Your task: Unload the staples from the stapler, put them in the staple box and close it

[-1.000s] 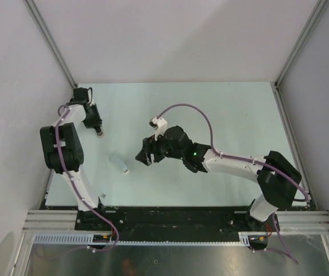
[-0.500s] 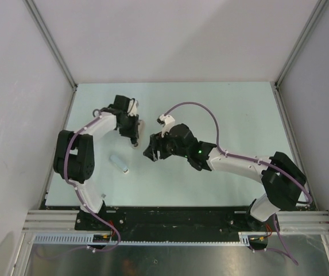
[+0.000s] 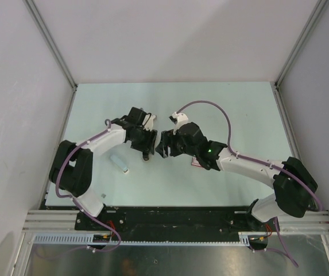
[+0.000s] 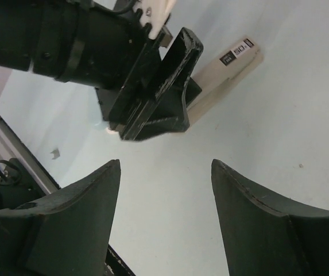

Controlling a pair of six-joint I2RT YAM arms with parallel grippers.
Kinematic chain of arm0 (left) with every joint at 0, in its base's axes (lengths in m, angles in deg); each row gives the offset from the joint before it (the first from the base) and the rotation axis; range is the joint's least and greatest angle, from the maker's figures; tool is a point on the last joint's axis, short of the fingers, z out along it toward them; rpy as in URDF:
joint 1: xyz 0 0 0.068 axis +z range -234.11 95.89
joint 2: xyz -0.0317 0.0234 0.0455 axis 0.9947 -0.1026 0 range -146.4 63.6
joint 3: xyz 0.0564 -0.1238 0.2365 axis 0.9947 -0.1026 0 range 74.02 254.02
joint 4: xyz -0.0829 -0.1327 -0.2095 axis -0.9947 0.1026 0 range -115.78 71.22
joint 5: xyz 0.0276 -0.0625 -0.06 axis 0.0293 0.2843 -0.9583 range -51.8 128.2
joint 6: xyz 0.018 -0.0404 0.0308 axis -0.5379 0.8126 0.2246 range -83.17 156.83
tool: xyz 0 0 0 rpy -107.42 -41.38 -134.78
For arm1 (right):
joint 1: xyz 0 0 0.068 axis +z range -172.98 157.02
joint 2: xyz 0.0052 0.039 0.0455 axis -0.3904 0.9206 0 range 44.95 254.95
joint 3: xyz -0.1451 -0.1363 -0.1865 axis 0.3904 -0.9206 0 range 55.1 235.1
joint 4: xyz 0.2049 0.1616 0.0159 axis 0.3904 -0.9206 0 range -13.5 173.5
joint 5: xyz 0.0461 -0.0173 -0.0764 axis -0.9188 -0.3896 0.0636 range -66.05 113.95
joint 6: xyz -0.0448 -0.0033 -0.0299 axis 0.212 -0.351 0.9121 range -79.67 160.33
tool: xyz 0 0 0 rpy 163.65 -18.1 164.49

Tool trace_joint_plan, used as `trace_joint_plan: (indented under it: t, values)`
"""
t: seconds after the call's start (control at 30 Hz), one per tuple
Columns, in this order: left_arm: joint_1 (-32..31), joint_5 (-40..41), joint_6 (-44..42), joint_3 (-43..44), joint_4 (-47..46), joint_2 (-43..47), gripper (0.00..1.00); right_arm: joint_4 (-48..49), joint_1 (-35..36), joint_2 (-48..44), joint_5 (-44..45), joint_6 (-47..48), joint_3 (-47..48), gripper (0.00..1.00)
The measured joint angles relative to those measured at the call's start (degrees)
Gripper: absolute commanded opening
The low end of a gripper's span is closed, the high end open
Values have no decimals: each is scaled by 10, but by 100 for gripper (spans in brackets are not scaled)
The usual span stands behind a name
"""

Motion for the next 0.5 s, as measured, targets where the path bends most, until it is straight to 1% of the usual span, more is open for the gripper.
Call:
trace_joint_plan:
  t: [0.03, 0.1, 0.23, 0.37, 0.43, 0.5]
  values:
    - [-7, -5, 2, -1, 3, 4, 73, -5, -1, 0, 4, -1, -2, 71]
    - [-16, -16, 1, -2, 6, 9, 81, -11, -1, 0, 9, -4, -6, 73]
    - [-22, -40, 1, -2, 8, 12, 85, -20, -2, -1, 21, -13, -13, 75]
    - [-12, -45, -1, 10, 22, 13, 94, -33, 1, -2, 35, -19, -15, 76]
    - [3, -44, -1, 27, 30, 16, 98, -36, 6, -2, 45, -24, -15, 77]
    - [32, -43, -1, 49, 36, 21, 99, -33, 18, -2, 59, -30, -15, 77]
